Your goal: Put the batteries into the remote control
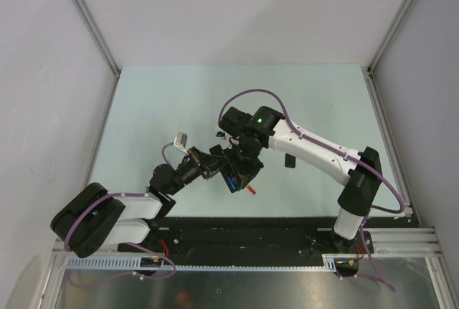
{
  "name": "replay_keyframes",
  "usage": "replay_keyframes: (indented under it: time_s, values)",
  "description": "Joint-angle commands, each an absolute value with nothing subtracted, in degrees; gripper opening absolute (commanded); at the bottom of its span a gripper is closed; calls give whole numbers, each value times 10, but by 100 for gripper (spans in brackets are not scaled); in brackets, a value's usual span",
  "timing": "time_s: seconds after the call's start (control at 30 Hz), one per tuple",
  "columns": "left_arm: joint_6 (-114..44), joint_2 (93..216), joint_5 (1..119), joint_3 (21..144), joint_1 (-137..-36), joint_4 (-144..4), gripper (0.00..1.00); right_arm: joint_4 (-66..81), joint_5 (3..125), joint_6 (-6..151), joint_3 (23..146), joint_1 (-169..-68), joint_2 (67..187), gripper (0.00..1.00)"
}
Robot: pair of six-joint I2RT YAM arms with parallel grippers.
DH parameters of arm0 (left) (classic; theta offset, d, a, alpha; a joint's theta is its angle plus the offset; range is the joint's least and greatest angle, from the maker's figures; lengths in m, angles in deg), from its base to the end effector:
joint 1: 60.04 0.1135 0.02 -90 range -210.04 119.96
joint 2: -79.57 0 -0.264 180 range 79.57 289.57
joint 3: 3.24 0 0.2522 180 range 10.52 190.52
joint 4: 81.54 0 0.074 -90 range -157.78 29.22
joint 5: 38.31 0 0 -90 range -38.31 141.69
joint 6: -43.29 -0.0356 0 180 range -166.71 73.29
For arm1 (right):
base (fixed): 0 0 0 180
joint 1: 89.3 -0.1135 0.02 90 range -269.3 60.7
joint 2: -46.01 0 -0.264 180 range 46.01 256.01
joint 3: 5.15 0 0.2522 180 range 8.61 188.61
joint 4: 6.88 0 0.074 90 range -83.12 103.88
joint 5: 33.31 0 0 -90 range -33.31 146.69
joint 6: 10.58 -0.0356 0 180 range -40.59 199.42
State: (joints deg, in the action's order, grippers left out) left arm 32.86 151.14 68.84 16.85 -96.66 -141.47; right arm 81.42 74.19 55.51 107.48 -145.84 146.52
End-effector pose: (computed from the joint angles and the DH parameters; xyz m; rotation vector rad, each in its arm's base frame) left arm 0.1546 -0.1280 0.1825 -0.3464 1.6939 -1.8122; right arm 0.1788 0.2900 0.3212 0.9172 -2.9296 -0.6009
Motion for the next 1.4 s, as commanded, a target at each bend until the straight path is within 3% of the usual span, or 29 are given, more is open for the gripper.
replay_keyframes:
  time_s: [0.0,0.53,1.1,1.37]
  values:
    - [352,1506,715,191,-971,-1572,0,817,739,566,1065,-1448,1449,0]
    - [360,1510,725,191,-971,-1579,0,818,743,572,1085,-1435,1460,0]
    - [367,1519,724,198,-971,-1580,0,826,728,579,1074,-1434,1452,19]
    - [366,1521,726,200,-971,-1580,0,831,726,580,1075,-1434,1448,21]
